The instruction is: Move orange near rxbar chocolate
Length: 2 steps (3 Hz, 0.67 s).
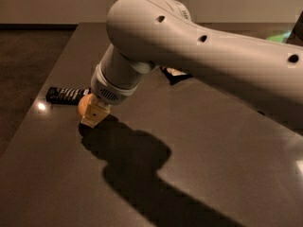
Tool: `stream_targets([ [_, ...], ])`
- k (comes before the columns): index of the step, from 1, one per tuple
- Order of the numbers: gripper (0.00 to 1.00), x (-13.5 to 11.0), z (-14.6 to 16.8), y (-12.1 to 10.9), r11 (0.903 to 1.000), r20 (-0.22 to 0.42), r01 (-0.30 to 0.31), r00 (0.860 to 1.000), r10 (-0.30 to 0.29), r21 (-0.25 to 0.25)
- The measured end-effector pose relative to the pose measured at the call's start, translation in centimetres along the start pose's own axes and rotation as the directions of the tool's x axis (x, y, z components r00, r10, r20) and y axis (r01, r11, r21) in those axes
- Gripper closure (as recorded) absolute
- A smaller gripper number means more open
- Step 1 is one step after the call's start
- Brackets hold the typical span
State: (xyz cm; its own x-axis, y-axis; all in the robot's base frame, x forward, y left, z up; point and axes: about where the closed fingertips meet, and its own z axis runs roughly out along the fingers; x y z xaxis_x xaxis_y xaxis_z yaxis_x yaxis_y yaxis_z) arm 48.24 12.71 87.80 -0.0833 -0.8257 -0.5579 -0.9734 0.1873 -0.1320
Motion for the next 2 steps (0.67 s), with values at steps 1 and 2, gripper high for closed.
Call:
stream_targets([
  [1,0.88,-0.7,1.3,-1.5,0.9984,-0.004,-0.032,0.999,0.032,0.046],
  [2,0.66,-0.8,2.6,-2.3,0.998,-0.022,-0.03,0.999,0.031,0.056],
])
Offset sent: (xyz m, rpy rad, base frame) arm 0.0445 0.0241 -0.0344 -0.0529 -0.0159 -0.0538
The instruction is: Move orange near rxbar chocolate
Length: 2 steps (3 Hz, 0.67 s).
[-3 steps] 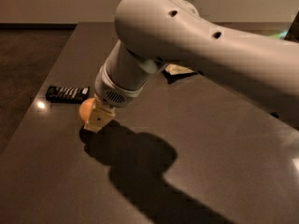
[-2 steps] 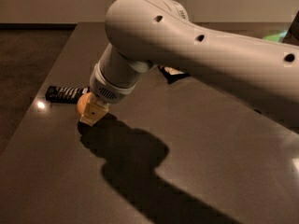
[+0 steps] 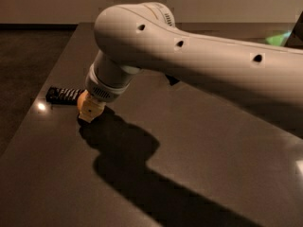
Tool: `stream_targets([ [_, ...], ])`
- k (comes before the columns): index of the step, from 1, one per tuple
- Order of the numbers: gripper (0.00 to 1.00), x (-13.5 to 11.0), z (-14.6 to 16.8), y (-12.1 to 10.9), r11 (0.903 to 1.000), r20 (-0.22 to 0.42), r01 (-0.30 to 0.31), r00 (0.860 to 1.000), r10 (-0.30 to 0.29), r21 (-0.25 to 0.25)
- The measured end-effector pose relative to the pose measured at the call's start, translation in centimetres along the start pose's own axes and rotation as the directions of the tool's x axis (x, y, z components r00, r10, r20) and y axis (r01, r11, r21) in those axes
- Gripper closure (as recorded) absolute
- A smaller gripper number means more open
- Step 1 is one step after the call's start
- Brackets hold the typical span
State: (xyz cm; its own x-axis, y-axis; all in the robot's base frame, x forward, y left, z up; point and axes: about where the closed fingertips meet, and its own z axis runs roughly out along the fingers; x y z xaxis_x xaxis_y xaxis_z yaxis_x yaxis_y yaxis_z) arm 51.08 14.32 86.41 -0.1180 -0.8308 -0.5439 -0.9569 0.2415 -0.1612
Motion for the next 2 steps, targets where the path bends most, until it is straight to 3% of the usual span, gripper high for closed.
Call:
stream_targets([
  [2,0.19,0.12,2.18,-0.55,0.9997,-0.022,0.014,1.0,-0.015,-0.022],
])
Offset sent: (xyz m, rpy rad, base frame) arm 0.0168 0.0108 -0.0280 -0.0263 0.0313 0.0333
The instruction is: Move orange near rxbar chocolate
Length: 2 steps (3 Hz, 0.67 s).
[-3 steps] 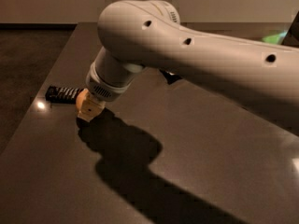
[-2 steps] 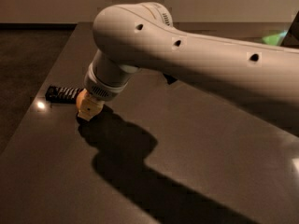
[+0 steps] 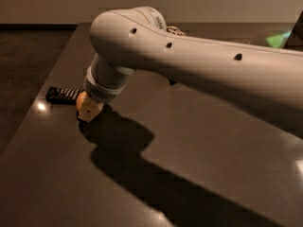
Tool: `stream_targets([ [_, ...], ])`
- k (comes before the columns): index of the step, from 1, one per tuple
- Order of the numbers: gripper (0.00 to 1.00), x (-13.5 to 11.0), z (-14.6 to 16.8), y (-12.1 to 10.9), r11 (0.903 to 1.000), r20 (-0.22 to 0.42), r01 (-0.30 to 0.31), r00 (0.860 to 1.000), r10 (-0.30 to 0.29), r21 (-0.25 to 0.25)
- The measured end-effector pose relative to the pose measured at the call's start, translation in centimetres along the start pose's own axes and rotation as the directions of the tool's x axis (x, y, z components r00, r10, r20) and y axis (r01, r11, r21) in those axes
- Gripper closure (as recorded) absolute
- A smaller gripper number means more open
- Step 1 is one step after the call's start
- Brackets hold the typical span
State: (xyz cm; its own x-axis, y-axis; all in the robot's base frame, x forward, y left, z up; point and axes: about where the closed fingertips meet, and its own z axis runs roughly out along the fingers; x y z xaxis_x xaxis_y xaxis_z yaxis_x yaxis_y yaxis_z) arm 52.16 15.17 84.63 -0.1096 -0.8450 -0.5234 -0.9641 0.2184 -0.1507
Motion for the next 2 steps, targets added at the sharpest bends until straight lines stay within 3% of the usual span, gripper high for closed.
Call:
stream_targets([
  [1,0.0,-0.05,0.11,0.11,1.0,-0.001,0.003,1.0,-0.003,-0.002],
  [2,0.0,-0.05,0.11,0.11,1.0,-0.001,0.003,1.0,-0.003,-0.002],
])
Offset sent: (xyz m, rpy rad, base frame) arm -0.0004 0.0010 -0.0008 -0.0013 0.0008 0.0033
